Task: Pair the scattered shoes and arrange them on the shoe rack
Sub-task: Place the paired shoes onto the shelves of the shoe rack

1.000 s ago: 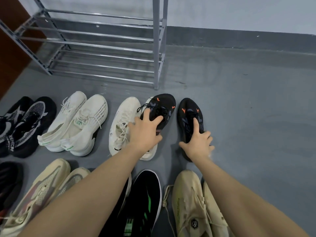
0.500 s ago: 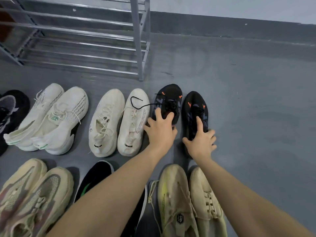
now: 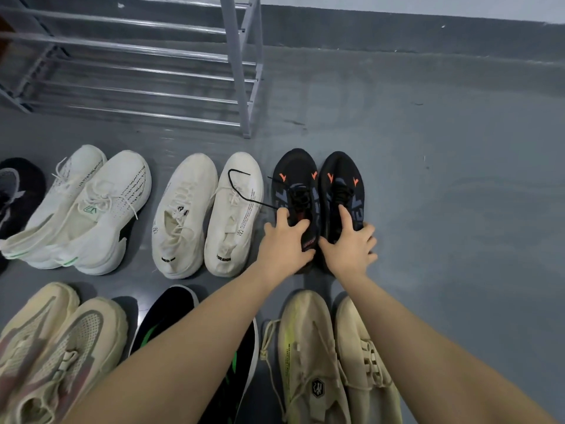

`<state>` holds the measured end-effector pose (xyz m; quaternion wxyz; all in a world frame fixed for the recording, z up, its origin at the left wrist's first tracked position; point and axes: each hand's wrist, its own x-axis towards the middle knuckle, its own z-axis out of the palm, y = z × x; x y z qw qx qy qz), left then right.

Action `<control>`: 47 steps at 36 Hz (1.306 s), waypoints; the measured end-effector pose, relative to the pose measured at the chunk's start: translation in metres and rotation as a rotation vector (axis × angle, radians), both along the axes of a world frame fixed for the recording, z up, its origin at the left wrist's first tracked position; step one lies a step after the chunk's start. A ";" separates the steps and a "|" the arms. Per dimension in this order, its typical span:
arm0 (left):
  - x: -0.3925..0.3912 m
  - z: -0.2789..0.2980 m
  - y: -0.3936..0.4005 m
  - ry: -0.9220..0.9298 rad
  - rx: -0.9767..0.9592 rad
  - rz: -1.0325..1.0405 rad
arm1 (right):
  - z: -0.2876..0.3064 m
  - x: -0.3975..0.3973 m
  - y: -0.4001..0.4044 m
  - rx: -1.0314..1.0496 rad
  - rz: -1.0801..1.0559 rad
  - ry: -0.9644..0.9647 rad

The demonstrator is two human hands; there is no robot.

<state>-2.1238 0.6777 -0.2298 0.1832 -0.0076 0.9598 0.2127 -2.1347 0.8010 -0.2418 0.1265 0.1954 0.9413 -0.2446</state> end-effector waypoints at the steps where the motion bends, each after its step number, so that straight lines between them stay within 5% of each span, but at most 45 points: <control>1: 0.000 0.001 0.001 -0.004 -0.007 -0.010 | 0.000 0.000 0.001 -0.005 0.000 0.005; 13: 0.000 0.011 -0.006 -0.022 -0.128 -0.179 | 0.011 0.009 -0.008 0.096 0.097 -0.028; 26: 0.002 0.025 -0.037 0.132 -0.151 -0.348 | 0.018 0.012 -0.028 0.164 0.258 0.335; 42: 0.003 0.026 -0.011 0.089 -0.049 -0.385 | 0.024 0.029 -0.010 0.615 0.254 0.105; 47: 0.005 0.021 -0.008 0.185 -0.075 -0.475 | 0.034 0.022 -0.001 0.612 0.419 0.037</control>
